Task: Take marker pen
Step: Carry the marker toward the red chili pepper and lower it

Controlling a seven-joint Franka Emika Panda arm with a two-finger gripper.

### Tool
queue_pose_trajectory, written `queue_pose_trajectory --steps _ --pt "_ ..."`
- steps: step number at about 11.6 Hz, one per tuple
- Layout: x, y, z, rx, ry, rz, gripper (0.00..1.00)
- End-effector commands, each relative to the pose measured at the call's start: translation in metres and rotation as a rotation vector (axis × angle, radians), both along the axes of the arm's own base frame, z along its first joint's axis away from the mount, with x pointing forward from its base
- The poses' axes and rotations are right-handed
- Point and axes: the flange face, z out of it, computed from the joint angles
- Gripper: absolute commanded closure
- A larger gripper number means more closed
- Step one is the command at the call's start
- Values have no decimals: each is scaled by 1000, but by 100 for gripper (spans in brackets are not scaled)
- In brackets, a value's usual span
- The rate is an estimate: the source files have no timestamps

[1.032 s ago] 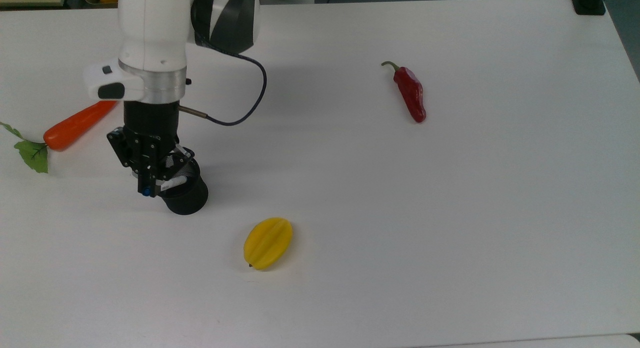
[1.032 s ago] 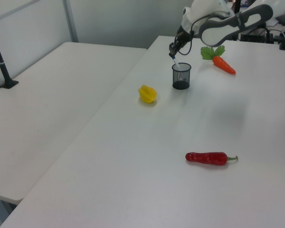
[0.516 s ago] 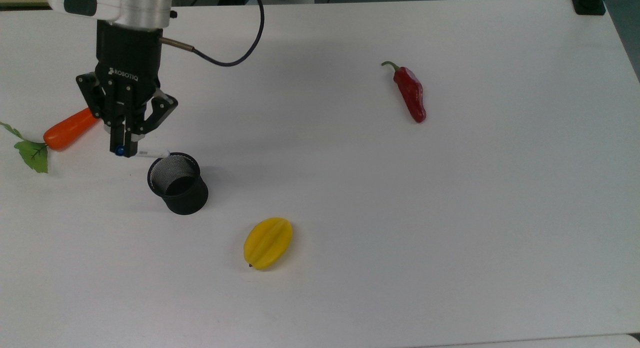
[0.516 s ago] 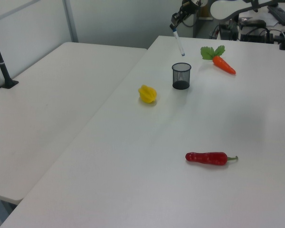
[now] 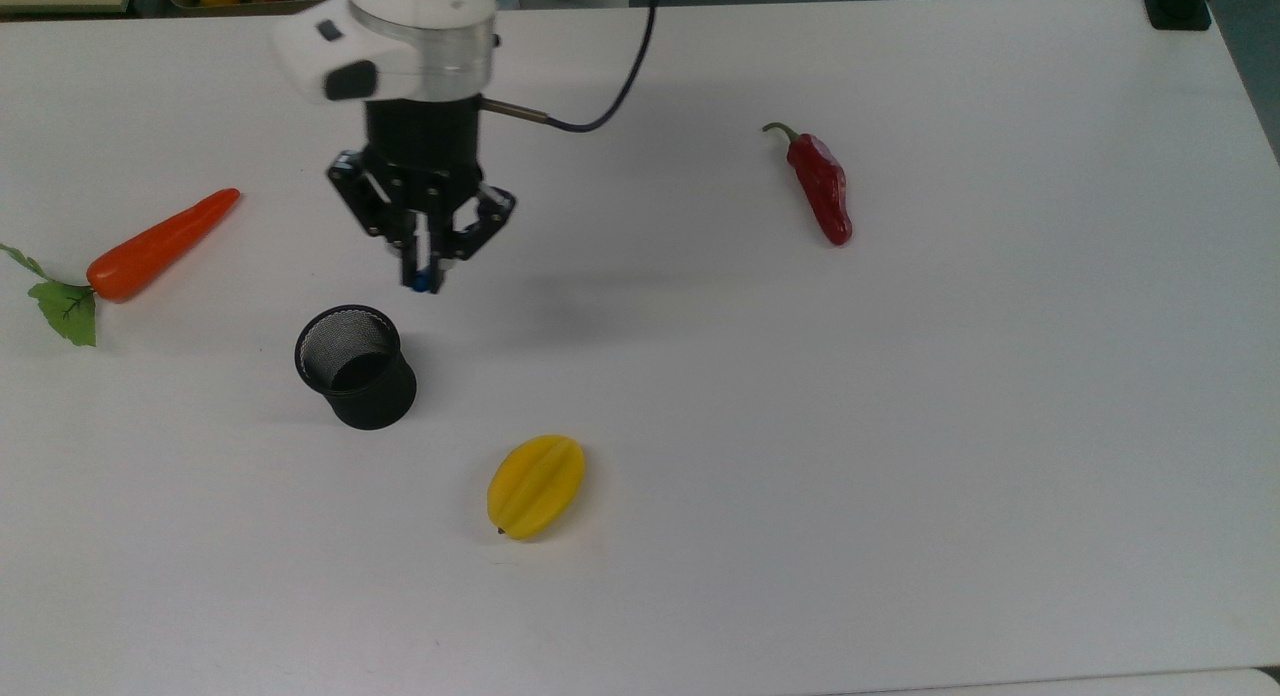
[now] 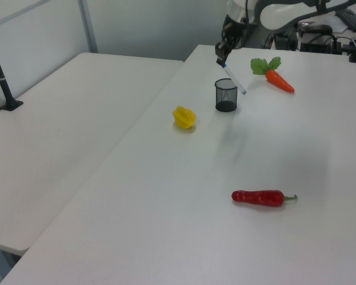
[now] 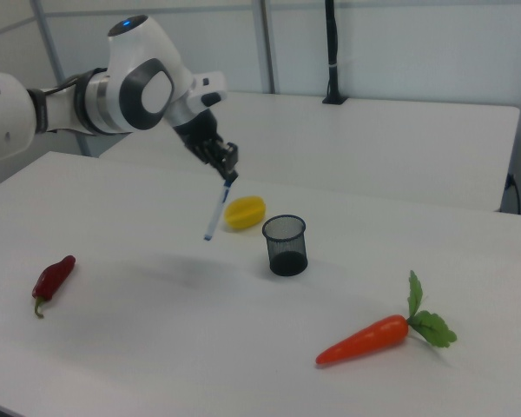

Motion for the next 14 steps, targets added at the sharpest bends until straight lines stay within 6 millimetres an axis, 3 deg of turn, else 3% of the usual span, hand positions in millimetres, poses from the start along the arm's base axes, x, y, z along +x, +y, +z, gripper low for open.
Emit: queue_pose_trajectory --steps 1,5,8,13,14 --pt "-26 50 -20 1 158 29 89" --pt "-41 93 -57 16 328 73 89" --pt "-39 100 -81 62 373 66 88" --pt "-37 108 -93 63 382 78 86" --pt "-37 108 -93 63 382 78 78"
